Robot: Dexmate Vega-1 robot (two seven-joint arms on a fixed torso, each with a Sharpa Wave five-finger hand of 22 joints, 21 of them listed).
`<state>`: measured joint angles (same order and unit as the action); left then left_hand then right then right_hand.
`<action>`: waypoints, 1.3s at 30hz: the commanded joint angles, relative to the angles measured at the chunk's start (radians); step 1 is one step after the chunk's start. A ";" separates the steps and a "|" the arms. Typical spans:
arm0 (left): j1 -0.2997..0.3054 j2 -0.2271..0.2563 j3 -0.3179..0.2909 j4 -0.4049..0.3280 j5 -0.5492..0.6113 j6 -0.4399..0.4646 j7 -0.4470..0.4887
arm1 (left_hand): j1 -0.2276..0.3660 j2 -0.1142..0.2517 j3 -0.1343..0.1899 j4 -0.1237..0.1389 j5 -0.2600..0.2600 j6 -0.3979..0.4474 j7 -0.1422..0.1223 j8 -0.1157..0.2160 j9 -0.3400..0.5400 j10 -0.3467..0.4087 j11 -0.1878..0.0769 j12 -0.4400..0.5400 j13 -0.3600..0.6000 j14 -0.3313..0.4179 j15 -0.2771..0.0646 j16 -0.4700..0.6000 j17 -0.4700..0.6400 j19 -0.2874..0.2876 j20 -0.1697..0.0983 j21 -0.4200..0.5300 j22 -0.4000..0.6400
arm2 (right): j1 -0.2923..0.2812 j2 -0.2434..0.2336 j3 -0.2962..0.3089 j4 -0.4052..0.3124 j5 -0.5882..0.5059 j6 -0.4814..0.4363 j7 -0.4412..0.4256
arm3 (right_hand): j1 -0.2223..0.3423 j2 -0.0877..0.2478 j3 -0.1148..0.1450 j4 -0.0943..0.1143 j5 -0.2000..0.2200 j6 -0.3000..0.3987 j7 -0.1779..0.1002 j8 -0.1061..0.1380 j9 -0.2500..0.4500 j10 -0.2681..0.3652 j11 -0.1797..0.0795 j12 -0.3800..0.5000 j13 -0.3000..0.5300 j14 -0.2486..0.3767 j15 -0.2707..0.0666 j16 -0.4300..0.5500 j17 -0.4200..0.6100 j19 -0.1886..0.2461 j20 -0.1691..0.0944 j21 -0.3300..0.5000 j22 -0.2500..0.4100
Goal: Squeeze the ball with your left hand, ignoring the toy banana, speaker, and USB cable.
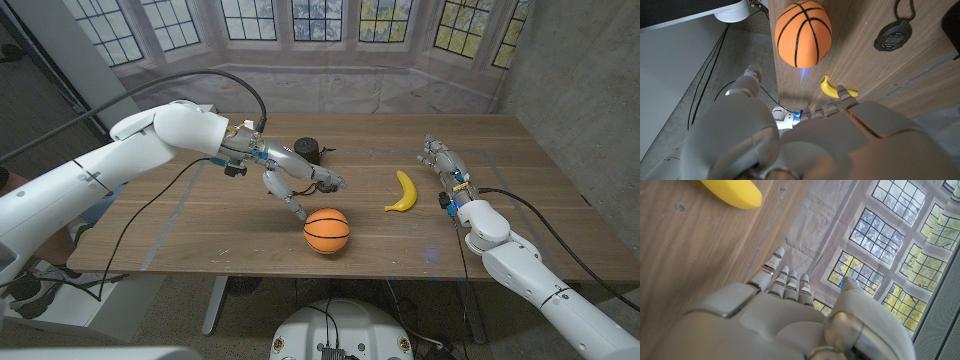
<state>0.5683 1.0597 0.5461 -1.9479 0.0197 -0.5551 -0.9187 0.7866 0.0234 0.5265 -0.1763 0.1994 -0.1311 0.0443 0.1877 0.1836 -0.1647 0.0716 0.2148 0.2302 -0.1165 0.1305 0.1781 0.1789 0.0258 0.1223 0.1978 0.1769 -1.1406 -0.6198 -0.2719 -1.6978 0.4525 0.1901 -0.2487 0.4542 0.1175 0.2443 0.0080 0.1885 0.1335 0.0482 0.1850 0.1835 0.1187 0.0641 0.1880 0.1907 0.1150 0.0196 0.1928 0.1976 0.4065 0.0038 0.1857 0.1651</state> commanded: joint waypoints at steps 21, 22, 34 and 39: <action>-0.088 -0.090 0.093 0.074 0.148 -0.113 -0.051 | 0.065 -0.032 -0.001 -0.004 -0.010 -0.099 -0.008 -0.009 0.004 -0.066 -0.002 -0.001 0.006 -0.046 0.007 0.002 0.007 -0.026 0.004 -0.008 0.002 | -0.036 0.010 0.007 -0.010 -0.022 0.003 -0.039 | -0.013 -0.002 0.004 -0.008 0.000 -0.006 -0.003 0.002 0.003 -0.006 0.002 0.002 0.003 -0.006 0.000 0.005 0.002 0.003 0.006 0.005 0.005; -0.092 -0.093 0.097 0.075 0.152 -0.112 -0.054 | 0.069 -0.034 -0.002 -0.003 -0.010 -0.110 -0.003 -0.010 0.003 -0.072 -0.001 -0.003 0.006 -0.050 0.008 0.002 0.007 -0.027 0.003 -0.007 0.002 | -0.037 0.009 0.008 -0.010 -0.021 0.002 -0.039 | -0.013 -0.001 0.004 -0.009 0.000 -0.006 -0.003 0.002 0.003 -0.005 0.002 0.002 0.003 -0.007 0.000 0.005 0.002 0.004 0.006 0.005 0.005; -0.111 -0.110 0.133 0.071 0.184 -0.111 -0.085 | 0.086 -0.044 -0.009 0.001 -0.013 -0.155 0.004 -0.011 0.003 -0.093 0.005 -0.005 0.007 -0.068 0.013 0.002 0.007 -0.044 0.004 -0.009 0.002 | -0.027 0.016 0.004 0.007 -0.018 0.010 -0.029 | -0.015 0.000 0.004 -0.010 0.000 -0.007 -0.003 0.003 0.003 -0.008 0.002 0.002 0.003 -0.006 0.001 0.006 0.002 0.003 0.006 0.005 0.005; -0.105 -0.103 0.137 0.061 0.194 -0.107 -0.089 | 0.090 -0.045 -0.011 0.002 -0.014 -0.162 0.007 -0.010 0.002 -0.097 0.006 -0.005 0.007 -0.073 0.015 0.002 0.008 -0.047 0.003 -0.009 0.002 | -0.031 0.015 0.003 0.001 -0.024 0.012 -0.034 | -0.015 0.000 0.004 -0.011 0.000 -0.009 -0.004 0.002 0.003 -0.009 0.001 0.002 0.003 -0.007 0.001 0.006 0.002 0.003 0.007 0.005 0.005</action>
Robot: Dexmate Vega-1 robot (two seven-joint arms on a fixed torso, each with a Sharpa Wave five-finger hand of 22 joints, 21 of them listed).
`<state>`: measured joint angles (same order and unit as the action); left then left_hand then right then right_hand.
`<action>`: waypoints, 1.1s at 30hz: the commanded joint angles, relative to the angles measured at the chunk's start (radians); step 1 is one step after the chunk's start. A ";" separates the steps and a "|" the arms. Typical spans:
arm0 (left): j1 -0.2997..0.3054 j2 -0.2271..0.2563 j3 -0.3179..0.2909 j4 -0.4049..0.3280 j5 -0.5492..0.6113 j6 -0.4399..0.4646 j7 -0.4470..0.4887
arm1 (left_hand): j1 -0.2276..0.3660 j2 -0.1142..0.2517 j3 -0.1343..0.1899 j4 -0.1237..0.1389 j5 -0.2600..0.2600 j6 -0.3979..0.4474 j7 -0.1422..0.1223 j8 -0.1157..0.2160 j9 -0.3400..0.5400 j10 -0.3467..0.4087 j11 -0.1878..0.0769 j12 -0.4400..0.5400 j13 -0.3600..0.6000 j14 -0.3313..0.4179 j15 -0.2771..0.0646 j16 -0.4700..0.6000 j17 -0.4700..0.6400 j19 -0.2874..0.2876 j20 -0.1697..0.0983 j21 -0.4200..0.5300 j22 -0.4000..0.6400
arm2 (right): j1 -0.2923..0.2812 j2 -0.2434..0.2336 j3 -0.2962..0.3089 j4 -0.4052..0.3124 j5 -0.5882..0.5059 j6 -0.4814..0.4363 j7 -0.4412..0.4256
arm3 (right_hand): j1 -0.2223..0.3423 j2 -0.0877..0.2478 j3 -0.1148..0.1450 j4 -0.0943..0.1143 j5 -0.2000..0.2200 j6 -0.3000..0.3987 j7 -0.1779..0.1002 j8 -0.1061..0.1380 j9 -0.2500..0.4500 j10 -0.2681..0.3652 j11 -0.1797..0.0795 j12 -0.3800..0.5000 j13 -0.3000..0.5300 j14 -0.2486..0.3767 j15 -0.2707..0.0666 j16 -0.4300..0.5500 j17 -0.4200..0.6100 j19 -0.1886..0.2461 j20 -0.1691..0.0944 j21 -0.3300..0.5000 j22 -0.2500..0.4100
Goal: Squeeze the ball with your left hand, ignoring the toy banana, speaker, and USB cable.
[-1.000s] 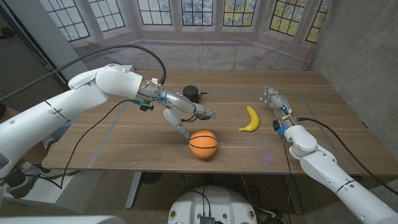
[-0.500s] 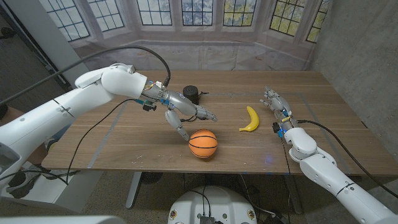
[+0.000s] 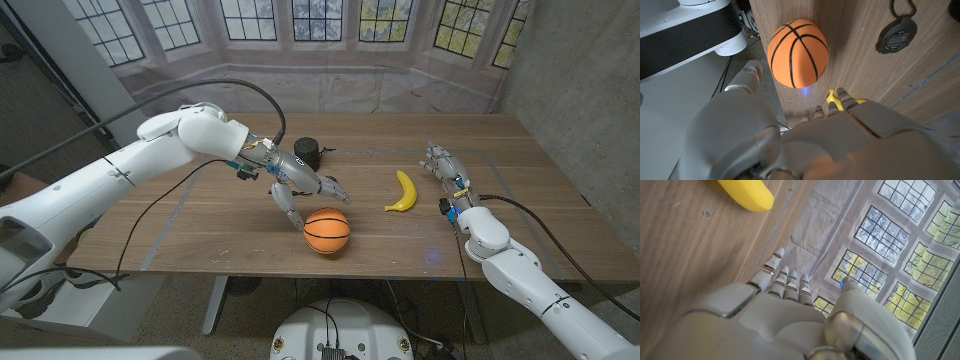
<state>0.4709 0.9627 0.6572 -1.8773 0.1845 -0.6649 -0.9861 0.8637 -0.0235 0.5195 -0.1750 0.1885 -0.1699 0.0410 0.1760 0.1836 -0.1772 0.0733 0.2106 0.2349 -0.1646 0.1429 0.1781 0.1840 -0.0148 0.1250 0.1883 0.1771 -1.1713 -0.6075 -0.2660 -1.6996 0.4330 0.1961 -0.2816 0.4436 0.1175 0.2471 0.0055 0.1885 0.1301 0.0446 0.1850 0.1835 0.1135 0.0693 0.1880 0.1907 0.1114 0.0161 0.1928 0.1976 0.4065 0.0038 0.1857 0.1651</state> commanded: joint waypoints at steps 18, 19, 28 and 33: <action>0.043 0.016 -0.003 -0.044 0.085 -0.032 0.047 | 0.021 -0.005 -0.011 0.004 -0.006 -0.125 0.013 0.012 0.002 -0.091 0.004 0.002 0.004 -0.034 0.000 0.003 0.003 -0.016 -0.001 0.000 0.003 | -0.042 -0.003 0.006 -0.023 -0.015 0.021 -0.012 | -0.007 0.000 0.002 -0.012 0.000 -0.010 0.000 0.003 0.003 -0.007 -0.004 0.003 0.003 -0.004 0.003 0.006 0.002 0.002 0.008 0.005 0.005; 0.047 0.016 -0.005 -0.042 0.089 -0.037 0.053 | 0.022 -0.005 -0.011 0.004 -0.006 -0.125 0.014 0.012 0.002 -0.093 0.004 0.001 0.004 -0.036 0.000 0.002 0.003 -0.017 -0.001 0.000 0.003 | -0.043 -0.003 0.006 -0.024 -0.016 0.022 -0.013 | -0.007 0.000 0.002 -0.013 0.000 -0.010 0.000 0.003 0.003 -0.007 -0.003 0.003 0.003 -0.004 0.002 0.006 0.002 0.002 0.008 0.005 0.005; 0.077 0.017 -0.019 -0.041 0.151 -0.067 0.112 | 0.027 -0.006 -0.014 0.006 -0.007 -0.121 0.010 0.017 0.002 -0.101 0.003 0.001 0.004 -0.041 0.000 0.003 0.003 -0.021 -0.007 0.000 0.003 | -0.050 -0.001 0.008 -0.018 -0.013 0.035 -0.003 | -0.009 0.001 0.002 -0.014 0.000 -0.009 0.001 0.004 0.003 -0.007 -0.003 0.003 0.003 -0.004 0.002 0.007 0.002 0.002 0.008 0.005 0.005; 0.080 0.014 -0.019 -0.035 0.167 -0.073 0.123 | 0.029 -0.007 -0.016 0.007 -0.008 -0.119 0.010 0.019 0.002 -0.101 0.002 0.002 0.005 -0.043 0.001 0.004 0.003 -0.023 -0.008 0.001 0.003 | -0.050 0.004 0.006 -0.011 -0.011 0.044 0.002 | -0.009 0.001 0.002 -0.015 0.000 -0.009 0.000 0.004 0.003 -0.007 -0.003 0.004 0.003 -0.003 0.003 0.007 0.002 0.002 0.008 0.005 0.005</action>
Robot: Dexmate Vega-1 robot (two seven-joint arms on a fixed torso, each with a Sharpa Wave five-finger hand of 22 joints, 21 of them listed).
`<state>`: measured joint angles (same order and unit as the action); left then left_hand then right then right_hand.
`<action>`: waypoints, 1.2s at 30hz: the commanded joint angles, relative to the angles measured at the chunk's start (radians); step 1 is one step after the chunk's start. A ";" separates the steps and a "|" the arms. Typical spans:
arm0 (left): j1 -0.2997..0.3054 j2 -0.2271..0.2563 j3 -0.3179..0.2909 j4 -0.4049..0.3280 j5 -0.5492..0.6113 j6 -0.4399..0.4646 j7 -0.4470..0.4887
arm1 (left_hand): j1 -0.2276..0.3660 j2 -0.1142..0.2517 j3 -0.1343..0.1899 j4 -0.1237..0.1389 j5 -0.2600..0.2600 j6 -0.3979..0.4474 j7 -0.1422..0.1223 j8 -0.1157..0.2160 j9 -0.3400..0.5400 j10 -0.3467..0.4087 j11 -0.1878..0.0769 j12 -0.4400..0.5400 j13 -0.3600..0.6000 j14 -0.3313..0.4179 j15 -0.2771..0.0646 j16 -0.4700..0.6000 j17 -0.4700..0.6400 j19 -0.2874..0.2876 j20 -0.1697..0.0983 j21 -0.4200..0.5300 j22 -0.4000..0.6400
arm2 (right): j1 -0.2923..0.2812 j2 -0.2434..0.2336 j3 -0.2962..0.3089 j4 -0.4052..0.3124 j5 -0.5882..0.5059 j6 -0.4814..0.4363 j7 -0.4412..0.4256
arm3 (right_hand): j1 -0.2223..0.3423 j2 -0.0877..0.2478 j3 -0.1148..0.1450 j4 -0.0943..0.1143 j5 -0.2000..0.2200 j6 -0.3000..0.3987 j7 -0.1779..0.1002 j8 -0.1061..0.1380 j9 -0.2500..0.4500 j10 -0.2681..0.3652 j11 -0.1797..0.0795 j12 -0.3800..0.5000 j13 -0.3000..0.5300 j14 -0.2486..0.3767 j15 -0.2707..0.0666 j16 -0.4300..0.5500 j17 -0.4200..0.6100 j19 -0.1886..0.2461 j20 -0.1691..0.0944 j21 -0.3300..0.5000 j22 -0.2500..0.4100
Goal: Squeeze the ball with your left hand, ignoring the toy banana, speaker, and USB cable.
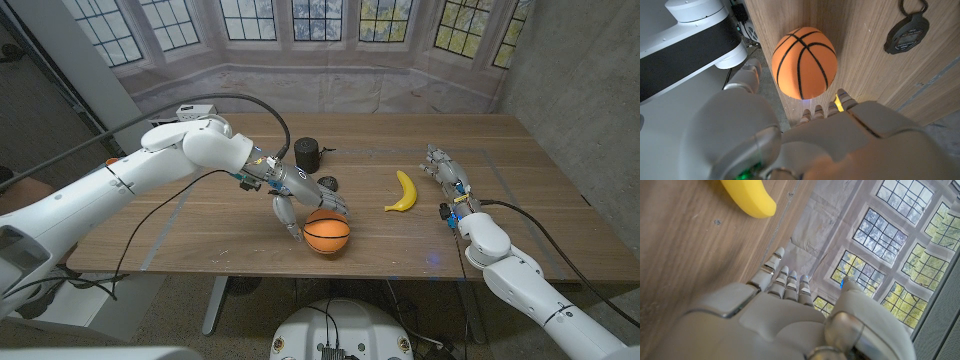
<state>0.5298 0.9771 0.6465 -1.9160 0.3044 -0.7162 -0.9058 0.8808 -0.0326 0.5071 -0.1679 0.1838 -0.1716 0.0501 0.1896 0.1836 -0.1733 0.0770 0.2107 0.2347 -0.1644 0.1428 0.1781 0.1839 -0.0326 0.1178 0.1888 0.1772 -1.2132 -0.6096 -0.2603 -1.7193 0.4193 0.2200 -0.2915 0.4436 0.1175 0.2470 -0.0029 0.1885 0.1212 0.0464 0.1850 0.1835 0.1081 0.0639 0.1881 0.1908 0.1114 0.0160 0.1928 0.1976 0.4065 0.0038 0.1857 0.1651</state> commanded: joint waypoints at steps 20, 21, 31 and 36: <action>0.006 -0.036 0.021 0.051 0.083 -0.054 0.062 | 0.018 0.003 -0.009 0.003 -0.004 -0.110 -0.003 0.010 0.002 -0.100 -0.006 0.008 0.006 -0.045 0.001 0.007 0.004 -0.008 -0.002 0.003 0.003 | -0.019 0.011 0.003 0.016 0.004 0.042 0.017 | -0.012 0.002 0.003 -0.009 0.000 -0.001 -0.001 0.005 0.003 -0.002 0.003 0.005 0.003 -0.004 0.003 0.007 0.002 0.003 0.009 0.006 0.005; 0.006 -0.037 0.022 0.054 0.083 -0.056 0.063 | 0.019 0.003 -0.009 0.003 -0.004 -0.110 -0.004 0.011 0.002 -0.099 -0.007 0.009 0.006 -0.044 0.001 0.007 0.004 -0.008 -0.002 0.003 0.003 | -0.019 0.011 0.003 0.017 0.004 0.044 0.019 | -0.012 0.002 0.003 -0.010 0.000 -0.001 -0.001 0.005 0.003 -0.002 0.003 0.005 0.003 -0.003 0.003 0.007 0.002 0.003 0.009 0.006 0.005; 0.017 -0.044 0.020 0.054 0.115 -0.067 0.098 | 0.023 0.004 -0.012 0.004 -0.004 -0.095 -0.001 0.017 0.002 -0.091 -0.010 0.014 0.007 -0.039 -0.003 0.011 0.004 -0.002 -0.005 0.006 0.003 | -0.015 0.015 -0.001 0.037 0.011 0.062 0.037 | -0.013 0.002 0.004 -0.011 0.000 -0.001 -0.001 0.005 0.003 -0.001 0.003 0.005 0.003 -0.003 0.003 0.007 0.002 0.004 0.008 0.006 0.005; 0.021 -0.044 0.023 0.053 0.120 -0.060 0.099 | 0.026 0.006 -0.013 0.005 -0.004 -0.090 -0.002 0.019 0.002 -0.087 -0.010 0.017 0.007 -0.036 -0.004 0.012 0.004 0.002 -0.002 0.008 0.003 | -0.016 0.016 -0.002 0.044 0.012 0.070 0.043 | -0.013 0.002 0.004 -0.012 0.000 -0.001 -0.001 0.005 0.003 0.000 0.003 0.006 0.003 -0.003 0.003 0.007 0.001 0.004 0.008 0.006 0.006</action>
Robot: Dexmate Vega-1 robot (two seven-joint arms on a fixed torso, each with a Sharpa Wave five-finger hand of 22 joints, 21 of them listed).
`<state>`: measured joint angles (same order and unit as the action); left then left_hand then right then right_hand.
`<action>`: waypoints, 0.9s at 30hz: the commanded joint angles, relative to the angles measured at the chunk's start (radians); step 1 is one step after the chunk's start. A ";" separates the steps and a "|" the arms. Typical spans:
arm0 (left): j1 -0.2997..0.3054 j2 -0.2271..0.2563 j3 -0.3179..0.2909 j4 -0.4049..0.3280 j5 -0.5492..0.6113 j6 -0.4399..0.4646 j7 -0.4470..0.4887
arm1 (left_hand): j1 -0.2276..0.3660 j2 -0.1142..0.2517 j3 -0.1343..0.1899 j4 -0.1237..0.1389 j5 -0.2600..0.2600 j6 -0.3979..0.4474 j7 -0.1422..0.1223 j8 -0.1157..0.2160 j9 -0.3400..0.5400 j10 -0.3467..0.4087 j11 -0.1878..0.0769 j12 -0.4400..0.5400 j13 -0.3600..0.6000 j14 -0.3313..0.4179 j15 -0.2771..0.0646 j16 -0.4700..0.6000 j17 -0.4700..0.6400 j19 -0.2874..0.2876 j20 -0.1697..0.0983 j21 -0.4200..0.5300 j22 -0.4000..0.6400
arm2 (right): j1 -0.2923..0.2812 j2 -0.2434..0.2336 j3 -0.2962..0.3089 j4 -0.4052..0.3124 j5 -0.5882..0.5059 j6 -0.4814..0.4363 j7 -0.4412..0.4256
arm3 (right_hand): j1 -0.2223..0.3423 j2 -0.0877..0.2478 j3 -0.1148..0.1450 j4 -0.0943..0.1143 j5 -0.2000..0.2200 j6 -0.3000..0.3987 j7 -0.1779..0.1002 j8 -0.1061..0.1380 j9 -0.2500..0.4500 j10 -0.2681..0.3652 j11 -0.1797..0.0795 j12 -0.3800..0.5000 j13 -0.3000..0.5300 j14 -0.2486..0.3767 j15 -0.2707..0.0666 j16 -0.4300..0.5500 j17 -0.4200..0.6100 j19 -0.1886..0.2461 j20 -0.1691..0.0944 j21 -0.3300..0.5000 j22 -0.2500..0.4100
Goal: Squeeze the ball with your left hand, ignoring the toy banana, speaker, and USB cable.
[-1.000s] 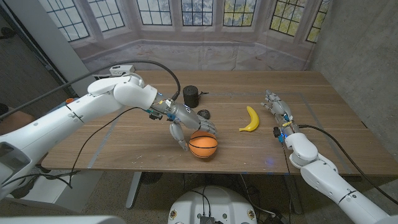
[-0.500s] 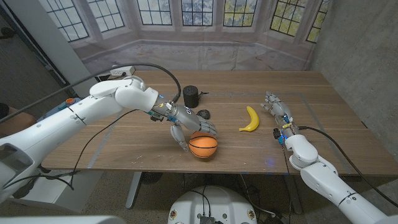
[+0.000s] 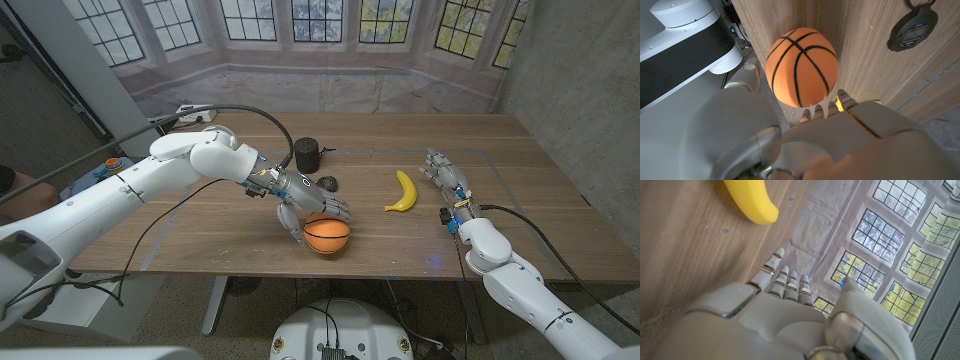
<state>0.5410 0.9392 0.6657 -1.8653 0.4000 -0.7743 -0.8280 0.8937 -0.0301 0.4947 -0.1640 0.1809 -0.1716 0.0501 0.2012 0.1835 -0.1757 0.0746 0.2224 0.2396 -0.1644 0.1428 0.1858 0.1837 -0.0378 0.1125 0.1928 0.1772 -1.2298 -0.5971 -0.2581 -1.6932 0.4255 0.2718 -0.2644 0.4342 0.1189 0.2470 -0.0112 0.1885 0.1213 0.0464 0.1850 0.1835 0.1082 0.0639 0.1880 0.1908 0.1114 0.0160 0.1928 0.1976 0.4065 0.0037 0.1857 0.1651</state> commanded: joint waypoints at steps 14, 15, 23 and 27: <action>0.013 -0.015 0.014 0.034 0.045 -0.011 0.045 | 0.022 0.009 -0.003 0.003 0.000 -0.072 0.003 0.013 0.003 -0.071 -0.012 0.014 0.004 -0.022 -0.006 0.010 0.004 0.013 0.003 0.007 0.003 | -0.004 0.012 -0.008 0.033 0.004 0.041 0.017 | -0.006 0.002 0.004 -0.005 0.000 -0.001 -0.001 0.006 0.003 0.002 0.003 0.007 0.004 -0.003 0.002 0.008 0.002 0.005 0.009 0.006 0.006; 0.011 -0.018 0.017 0.042 0.043 -0.013 0.046 | 0.023 0.011 -0.003 0.003 0.001 -0.070 0.002 0.014 0.003 -0.071 -0.013 0.014 0.004 -0.023 -0.007 0.009 0.004 0.014 0.003 0.007 0.003 | -0.005 0.012 -0.008 0.033 0.003 0.043 0.018 | -0.006 0.003 0.005 -0.005 0.000 0.000 -0.002 0.006 0.003 0.002 0.003 0.007 0.004 -0.003 0.002 0.008 0.002 0.005 0.009 0.006 0.006; -0.009 -0.042 0.038 0.102 0.049 -0.043 0.059 | 0.029 0.016 -0.003 0.003 0.003 -0.067 0.002 0.014 0.004 -0.071 -0.013 0.015 0.005 -0.022 -0.008 0.009 0.004 0.014 0.006 0.007 0.003 | -0.007 0.011 -0.008 0.033 -0.003 0.048 0.017 | -0.007 0.002 0.005 -0.007 0.000 0.000 -0.001 0.006 0.003 0.001 0.003 0.007 0.004 -0.003 0.002 0.008 0.002 0.005 0.010 0.006 0.006; -0.013 -0.052 0.041 0.125 0.066 -0.063 0.084 | 0.034 0.018 -0.003 0.003 0.004 -0.059 0.002 0.017 0.004 -0.066 -0.016 0.018 0.006 -0.014 -0.011 0.012 0.004 0.019 0.005 0.009 0.003 | -0.006 0.013 -0.011 0.038 -0.003 0.048 0.019 | -0.008 0.002 0.005 -0.007 0.000 0.000 -0.001 0.006 0.003 0.001 0.003 0.007 0.004 -0.003 0.003 0.008 0.002 0.005 0.010 0.006 0.006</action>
<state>0.5449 0.9143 0.6882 -1.8066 0.4437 -0.8004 -0.7784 0.9127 -0.0120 0.4948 -0.1640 0.1809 -0.1717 0.0501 0.2079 0.1836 -0.1716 0.0677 0.2302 0.2394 -0.1698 0.1374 0.1894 0.1837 -0.0289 0.1138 0.1928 0.1772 -1.2348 -0.5881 -0.2650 -1.6636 0.4274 0.3111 -0.2483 0.4342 0.1190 0.2501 -0.0141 0.1885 0.1213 0.0464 0.1850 0.1835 0.1082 0.0639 0.1880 0.1936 0.1114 0.0161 0.1928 0.1976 0.4136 0.0109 0.1857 0.1651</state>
